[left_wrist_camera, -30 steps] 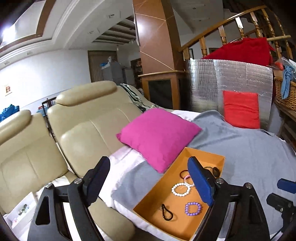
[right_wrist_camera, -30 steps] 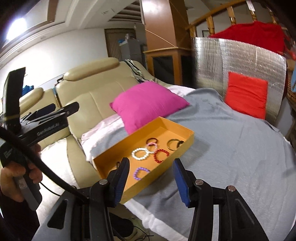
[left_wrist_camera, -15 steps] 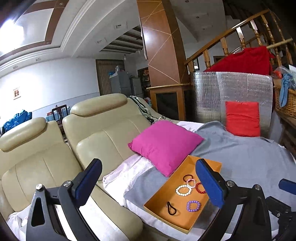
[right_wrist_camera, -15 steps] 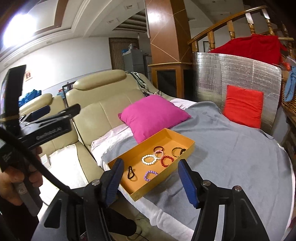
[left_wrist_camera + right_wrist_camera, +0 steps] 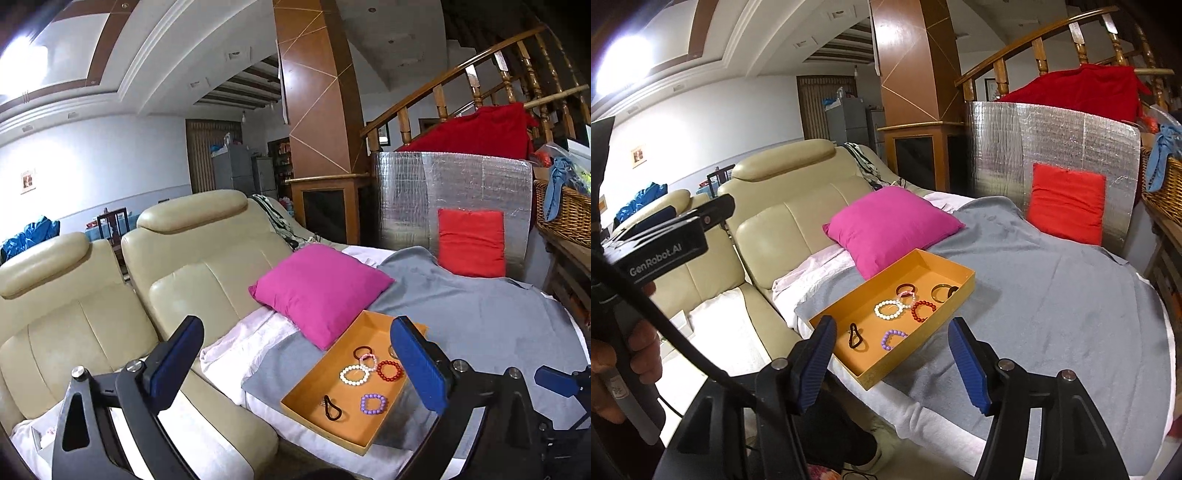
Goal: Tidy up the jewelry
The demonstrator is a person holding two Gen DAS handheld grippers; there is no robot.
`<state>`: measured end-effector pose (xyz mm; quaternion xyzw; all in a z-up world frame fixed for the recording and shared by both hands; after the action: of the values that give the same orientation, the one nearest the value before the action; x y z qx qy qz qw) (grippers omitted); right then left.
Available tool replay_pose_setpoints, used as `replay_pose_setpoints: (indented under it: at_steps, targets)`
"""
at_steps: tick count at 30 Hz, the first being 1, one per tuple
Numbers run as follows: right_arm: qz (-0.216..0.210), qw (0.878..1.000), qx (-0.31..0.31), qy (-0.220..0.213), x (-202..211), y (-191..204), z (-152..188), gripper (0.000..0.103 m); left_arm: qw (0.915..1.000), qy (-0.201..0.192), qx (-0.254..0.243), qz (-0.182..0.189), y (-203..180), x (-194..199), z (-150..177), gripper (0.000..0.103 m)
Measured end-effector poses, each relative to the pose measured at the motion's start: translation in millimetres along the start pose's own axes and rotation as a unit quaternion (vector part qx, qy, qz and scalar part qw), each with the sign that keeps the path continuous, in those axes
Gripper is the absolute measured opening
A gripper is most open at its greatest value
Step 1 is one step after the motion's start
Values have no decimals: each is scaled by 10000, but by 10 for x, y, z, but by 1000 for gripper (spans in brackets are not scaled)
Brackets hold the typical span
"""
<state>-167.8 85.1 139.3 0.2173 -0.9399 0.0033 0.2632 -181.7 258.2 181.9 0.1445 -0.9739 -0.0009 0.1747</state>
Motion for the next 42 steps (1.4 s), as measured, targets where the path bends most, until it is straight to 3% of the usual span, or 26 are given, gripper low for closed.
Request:
replay_pose_setpoints:
  at_steps: [25, 42]
  targets:
    - [62, 9996, 194, 177, -431, 259, -63, 67, 9988, 348, -83, -327, 264, -383, 231, 101]
    - [34, 9994, 88, 329, -667, 215, -16, 67, 9978, 515, -216, -354, 216, -544, 321, 101]
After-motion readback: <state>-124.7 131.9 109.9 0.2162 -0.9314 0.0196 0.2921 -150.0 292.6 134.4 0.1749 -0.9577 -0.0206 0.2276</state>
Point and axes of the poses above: each gripper's, at about its wrist camera, not at the fingertips, and x roughly against the way its jaws point, y to its left, z to its underside, the point moved 9 cm from there along -x, roughly the way its jaws point, and after that the axes turned 7 degrees about z, right-handed, at the moved point
